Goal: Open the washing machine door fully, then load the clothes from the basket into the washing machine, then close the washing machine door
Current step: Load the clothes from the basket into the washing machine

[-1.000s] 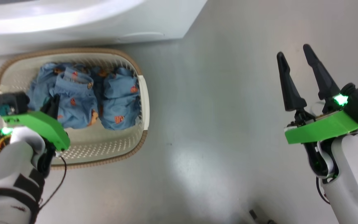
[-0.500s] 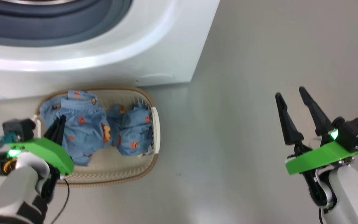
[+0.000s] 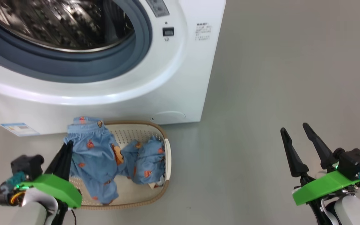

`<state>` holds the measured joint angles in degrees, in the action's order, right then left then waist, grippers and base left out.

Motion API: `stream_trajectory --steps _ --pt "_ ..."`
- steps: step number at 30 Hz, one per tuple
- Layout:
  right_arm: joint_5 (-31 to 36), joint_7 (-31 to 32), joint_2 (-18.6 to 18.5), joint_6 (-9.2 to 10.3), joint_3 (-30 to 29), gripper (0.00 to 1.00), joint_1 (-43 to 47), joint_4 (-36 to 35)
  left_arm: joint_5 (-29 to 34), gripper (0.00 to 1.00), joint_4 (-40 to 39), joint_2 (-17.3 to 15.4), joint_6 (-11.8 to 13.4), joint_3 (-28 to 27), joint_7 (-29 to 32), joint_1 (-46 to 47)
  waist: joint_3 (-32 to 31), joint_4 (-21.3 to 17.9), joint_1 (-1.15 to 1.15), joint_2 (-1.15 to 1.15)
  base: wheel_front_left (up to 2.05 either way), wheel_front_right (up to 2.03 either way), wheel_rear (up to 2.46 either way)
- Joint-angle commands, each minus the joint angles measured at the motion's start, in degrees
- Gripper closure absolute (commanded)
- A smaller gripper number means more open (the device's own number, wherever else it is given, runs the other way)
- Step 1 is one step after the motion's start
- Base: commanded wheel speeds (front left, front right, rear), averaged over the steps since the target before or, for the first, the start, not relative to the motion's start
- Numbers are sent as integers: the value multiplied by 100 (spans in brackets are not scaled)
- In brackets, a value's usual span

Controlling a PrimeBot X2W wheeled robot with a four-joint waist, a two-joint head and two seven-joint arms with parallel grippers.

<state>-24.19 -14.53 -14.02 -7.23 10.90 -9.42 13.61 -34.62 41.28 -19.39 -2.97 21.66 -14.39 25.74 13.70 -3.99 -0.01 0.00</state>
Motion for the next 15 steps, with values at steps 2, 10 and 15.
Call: stream_trajectory --steps 2,10,15 --pt "-35 -47 -119 -25 65 0 117 -119 189 100 -389 -182 42 -381 -61 -155 -312 101 1 0 0 0 0" --pt "-35 -47 -139 -25 8 0 356 -118 591 100 -1420 -98 134 -980 -61 -899 -576 115 1 0 0 0 0" --pt "-29 -47 -138 -25 -54 0 508 -122 762 100 -2045 -20 213 -1279 -61 -1373 -724 130 1 0 0 0 0"
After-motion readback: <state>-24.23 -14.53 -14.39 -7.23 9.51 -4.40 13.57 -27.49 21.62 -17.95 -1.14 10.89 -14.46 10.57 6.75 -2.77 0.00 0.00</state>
